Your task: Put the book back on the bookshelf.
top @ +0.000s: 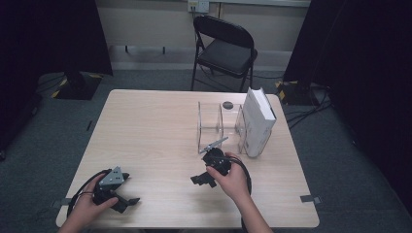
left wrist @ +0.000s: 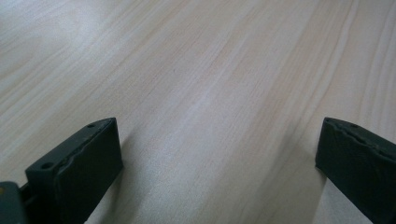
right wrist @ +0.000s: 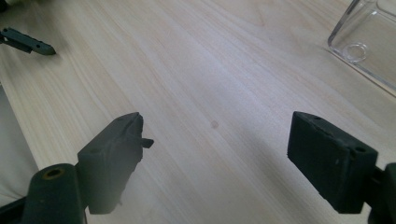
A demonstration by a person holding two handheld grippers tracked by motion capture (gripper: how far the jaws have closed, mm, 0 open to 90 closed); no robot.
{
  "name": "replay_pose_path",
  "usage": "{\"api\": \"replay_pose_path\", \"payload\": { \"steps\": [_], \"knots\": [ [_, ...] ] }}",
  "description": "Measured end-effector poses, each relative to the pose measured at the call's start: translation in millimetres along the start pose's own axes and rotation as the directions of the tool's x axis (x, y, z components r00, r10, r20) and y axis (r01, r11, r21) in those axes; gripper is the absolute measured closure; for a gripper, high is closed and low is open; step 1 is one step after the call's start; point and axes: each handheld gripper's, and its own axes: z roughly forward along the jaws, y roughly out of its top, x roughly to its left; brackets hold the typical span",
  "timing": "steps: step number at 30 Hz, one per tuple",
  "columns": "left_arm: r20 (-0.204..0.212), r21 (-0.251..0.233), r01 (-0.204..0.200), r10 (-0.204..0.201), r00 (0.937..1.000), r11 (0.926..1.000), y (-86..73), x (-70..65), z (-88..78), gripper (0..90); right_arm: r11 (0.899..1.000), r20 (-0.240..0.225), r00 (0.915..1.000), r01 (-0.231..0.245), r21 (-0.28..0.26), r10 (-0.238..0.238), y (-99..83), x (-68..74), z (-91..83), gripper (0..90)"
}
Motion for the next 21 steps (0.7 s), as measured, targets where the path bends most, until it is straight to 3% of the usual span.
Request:
{"api": "replay_pose_path", "payload": {
  "steps": [21],
  "knots": [
    [0.0,-0.001,0.002,-0.002,1.0,1.0,0.0,-0.1,0.1,0.0,1.0,-0.021,0.9993,0.03,0.001,-0.029,-3.8,9.5,20.7,17.7]
  ]
}}
